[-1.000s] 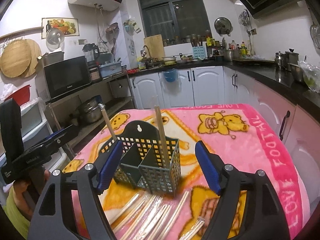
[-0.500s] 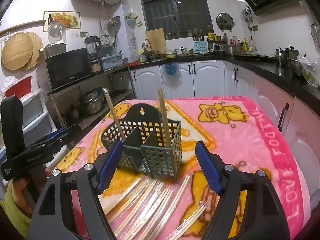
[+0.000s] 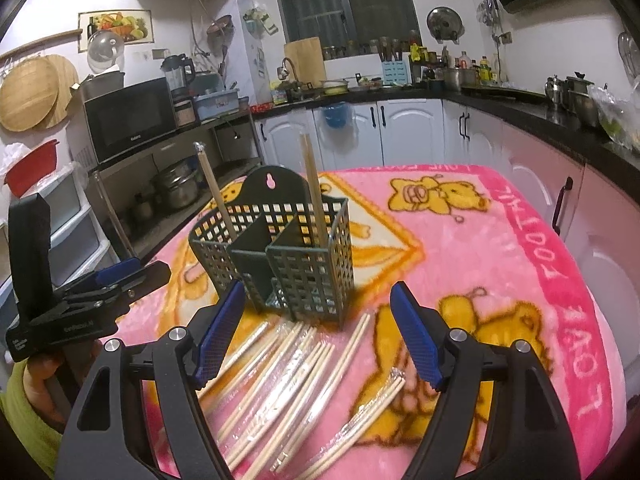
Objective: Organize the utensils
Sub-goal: 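Withdraw both open grippers from the caddy back toward the chopsticks, then close the right gripper on a chopstick while the left gripper grasps another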
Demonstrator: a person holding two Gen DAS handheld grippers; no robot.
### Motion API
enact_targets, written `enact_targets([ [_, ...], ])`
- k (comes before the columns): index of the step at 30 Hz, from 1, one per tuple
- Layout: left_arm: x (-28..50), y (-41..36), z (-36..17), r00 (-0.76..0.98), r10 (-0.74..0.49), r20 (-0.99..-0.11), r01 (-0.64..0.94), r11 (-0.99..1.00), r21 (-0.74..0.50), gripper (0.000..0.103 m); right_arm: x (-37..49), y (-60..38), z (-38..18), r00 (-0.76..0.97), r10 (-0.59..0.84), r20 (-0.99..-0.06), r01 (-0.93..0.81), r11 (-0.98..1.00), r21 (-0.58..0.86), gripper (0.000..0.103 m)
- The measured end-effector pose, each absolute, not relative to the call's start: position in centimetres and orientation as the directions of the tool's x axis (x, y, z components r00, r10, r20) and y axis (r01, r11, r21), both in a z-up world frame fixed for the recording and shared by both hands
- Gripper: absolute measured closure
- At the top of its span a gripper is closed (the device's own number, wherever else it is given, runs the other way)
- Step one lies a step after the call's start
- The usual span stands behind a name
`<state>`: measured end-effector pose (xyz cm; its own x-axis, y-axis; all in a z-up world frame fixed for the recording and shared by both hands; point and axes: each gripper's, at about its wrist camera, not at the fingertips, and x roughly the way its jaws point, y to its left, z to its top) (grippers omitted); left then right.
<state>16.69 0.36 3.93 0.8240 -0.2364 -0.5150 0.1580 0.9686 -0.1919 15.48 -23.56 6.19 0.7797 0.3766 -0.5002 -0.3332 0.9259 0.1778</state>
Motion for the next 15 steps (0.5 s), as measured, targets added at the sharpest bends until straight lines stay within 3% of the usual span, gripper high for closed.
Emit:
enact_targets([
  [15,17.7,-1.1,1.1,0.767,-0.237,-0.596,0.165,0.971,-0.173,0.013,16.5,-24.6,3.9,0.748,0.370,-0.552,-0.313,0.929,0.199,0.034],
])
